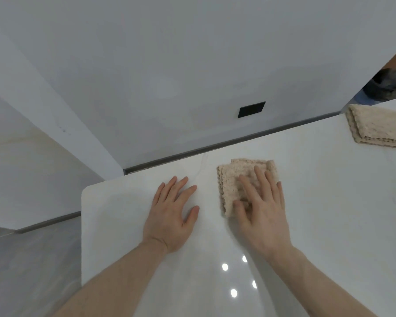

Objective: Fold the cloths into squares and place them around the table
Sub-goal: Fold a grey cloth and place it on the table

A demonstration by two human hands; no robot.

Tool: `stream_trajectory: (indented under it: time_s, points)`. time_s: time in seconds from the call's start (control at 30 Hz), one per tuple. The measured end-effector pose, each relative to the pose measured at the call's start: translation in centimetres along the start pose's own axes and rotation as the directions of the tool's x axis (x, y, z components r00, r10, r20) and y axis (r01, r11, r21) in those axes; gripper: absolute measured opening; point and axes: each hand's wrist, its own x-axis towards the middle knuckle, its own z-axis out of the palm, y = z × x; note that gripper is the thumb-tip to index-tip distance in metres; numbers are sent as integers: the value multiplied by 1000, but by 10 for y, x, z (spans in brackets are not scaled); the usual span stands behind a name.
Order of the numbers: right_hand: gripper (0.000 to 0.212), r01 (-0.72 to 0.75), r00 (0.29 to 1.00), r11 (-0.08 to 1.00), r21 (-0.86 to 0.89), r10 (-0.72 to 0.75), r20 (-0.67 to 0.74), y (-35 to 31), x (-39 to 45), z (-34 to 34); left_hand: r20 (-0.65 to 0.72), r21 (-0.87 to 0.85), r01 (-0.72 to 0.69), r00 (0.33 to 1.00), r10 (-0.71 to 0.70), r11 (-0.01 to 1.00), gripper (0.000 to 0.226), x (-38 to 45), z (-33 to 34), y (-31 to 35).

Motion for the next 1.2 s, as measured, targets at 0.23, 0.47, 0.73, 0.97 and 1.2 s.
stream_trajectory:
  time_s: [0.23, 0.47, 0.73, 0.97, 1.2]
  points:
    - [75, -139, 988, 987, -79, 144, 64, -3, 8, 38, 4, 7, 2, 1000, -2, 1000, 53, 0, -1, 1]
    - [69, 192, 953, 975, -110, -159, 258, 26, 23, 14, 25, 12, 9, 1000, -9, 1000, 53, 2, -2, 1]
    - [65, -57, 998, 997, 52, 57, -7, 35, -11, 13, 43, -12, -11, 999, 11, 1000, 59, 1, -5, 2]
    - [65, -25, 999, 1000, 0, 25, 37, 39, -9, 16, 151, -32, -453, 879, 452, 891, 72, 10, -2, 18]
    - [65, -42, 997, 994, 97, 48, -61, 36, -10, 13, 208, 2, -260, 945, 254, 966, 73, 26, 15, 54]
